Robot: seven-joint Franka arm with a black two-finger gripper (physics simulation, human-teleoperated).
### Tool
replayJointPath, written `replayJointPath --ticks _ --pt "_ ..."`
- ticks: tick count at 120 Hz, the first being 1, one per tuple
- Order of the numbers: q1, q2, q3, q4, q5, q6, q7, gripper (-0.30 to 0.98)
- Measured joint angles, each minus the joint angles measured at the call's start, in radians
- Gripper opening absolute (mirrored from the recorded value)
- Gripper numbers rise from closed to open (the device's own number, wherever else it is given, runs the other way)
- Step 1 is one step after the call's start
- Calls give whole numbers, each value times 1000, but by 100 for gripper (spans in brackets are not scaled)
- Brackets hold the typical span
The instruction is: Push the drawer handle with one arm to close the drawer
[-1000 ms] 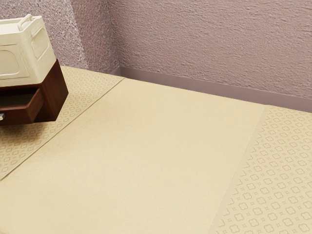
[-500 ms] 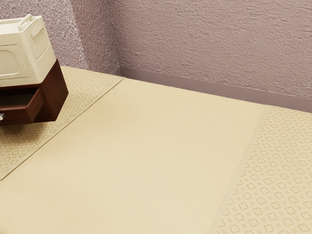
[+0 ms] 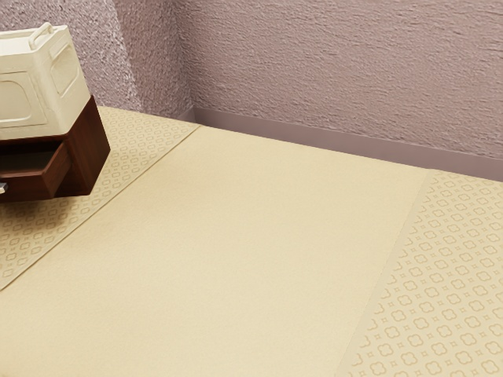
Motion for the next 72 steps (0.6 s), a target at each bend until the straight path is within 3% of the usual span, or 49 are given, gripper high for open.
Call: replayJointPath --ticks 11,58,72 --pt "56 17 -59 19 0 -2 6 -10" --pt "114 92 -132 148 -2 -25 26 -10" --pt "213 116 -239 198 5 -42 30 -10"
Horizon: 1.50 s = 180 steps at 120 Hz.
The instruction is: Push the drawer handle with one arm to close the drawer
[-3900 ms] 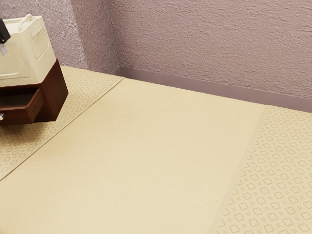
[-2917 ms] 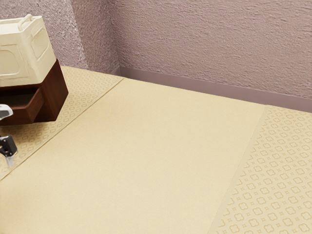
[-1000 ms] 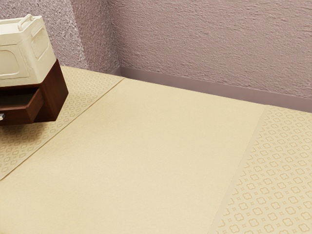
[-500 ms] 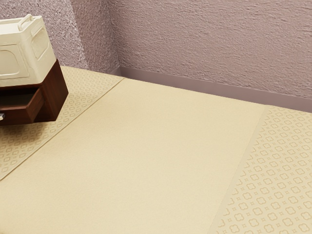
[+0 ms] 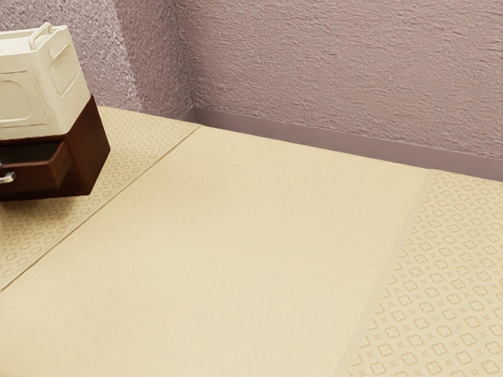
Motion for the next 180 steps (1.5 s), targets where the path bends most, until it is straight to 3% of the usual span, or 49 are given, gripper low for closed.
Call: replayJointPath --ticks 180 --pt "36 412 -90 644 -19 -210 19 -10"
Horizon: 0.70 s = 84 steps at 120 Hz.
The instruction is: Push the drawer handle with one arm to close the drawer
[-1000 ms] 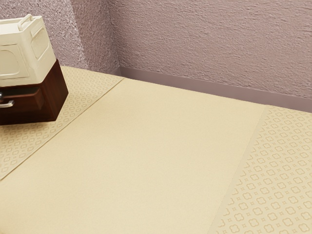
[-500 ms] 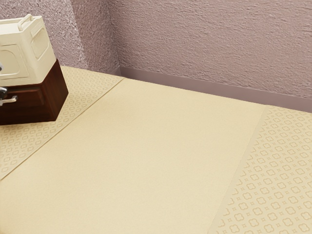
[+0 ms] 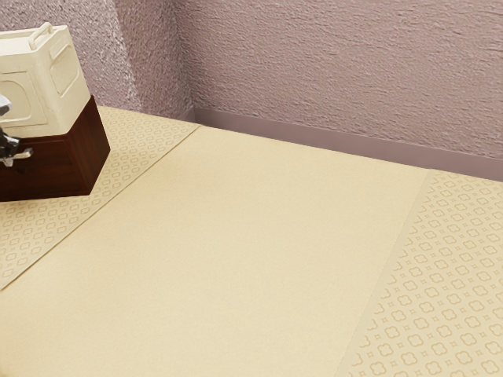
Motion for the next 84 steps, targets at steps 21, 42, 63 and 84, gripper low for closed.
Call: replayJointPath --ticks 21,42,63,84 --pt "-1 16 1 20 -4 -8 -1 -10" --pt "-59 -735 4 -840 -13 -12 -9 21" --pt "-973 -1263 166 -953 49 -233 -47 47" --pt "-1249 -1232 180 -761 160 -437 -105 58"
